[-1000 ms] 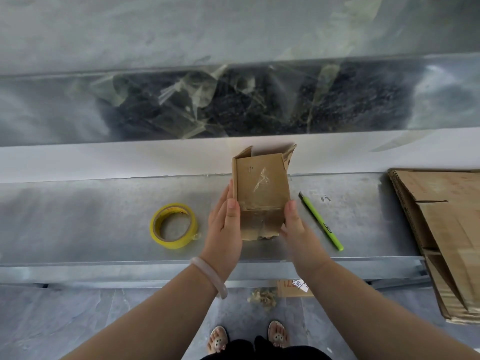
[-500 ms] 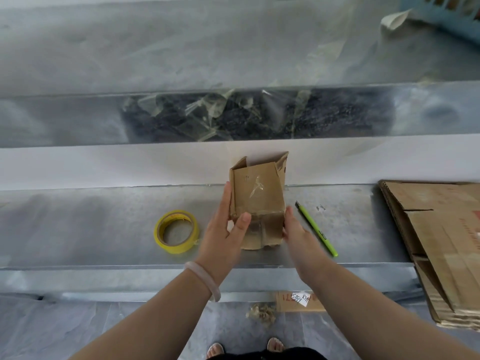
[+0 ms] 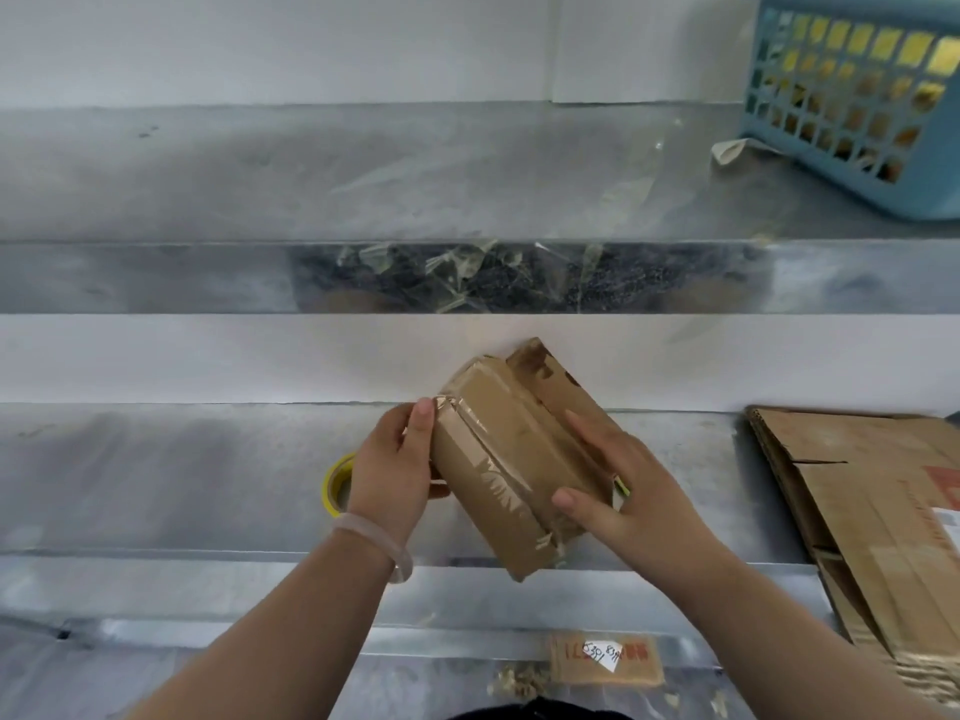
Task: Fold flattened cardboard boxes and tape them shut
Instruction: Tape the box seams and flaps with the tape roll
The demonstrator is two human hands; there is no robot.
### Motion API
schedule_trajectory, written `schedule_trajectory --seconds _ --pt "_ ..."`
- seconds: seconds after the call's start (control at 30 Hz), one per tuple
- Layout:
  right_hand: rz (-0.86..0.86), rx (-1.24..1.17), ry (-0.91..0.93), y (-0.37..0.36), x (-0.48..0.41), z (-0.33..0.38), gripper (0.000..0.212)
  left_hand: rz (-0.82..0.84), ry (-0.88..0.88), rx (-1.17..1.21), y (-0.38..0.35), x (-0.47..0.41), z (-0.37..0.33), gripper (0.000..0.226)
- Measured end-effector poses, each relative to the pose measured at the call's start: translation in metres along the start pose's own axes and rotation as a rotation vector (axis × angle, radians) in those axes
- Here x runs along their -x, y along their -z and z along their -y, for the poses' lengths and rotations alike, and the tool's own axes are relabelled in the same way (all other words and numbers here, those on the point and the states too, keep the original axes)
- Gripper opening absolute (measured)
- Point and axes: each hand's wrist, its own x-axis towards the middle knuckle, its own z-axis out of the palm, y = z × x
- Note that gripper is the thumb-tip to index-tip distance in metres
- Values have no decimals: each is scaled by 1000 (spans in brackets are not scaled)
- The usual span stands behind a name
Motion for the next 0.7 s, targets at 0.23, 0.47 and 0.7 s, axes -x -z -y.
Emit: schedule_trajectory --seconds 0.23,0.47,0.7 --pt "-282 -160 -15 -16 6 -3 40 38 107 67 -10 15 23 42" --pt "-125 -142 -36 -9 -8 3 46 197 -38 -168 0 12 33 26" --pt "-23 -88 91 2 6 8 78 65 248 222 -2 12 50 14"
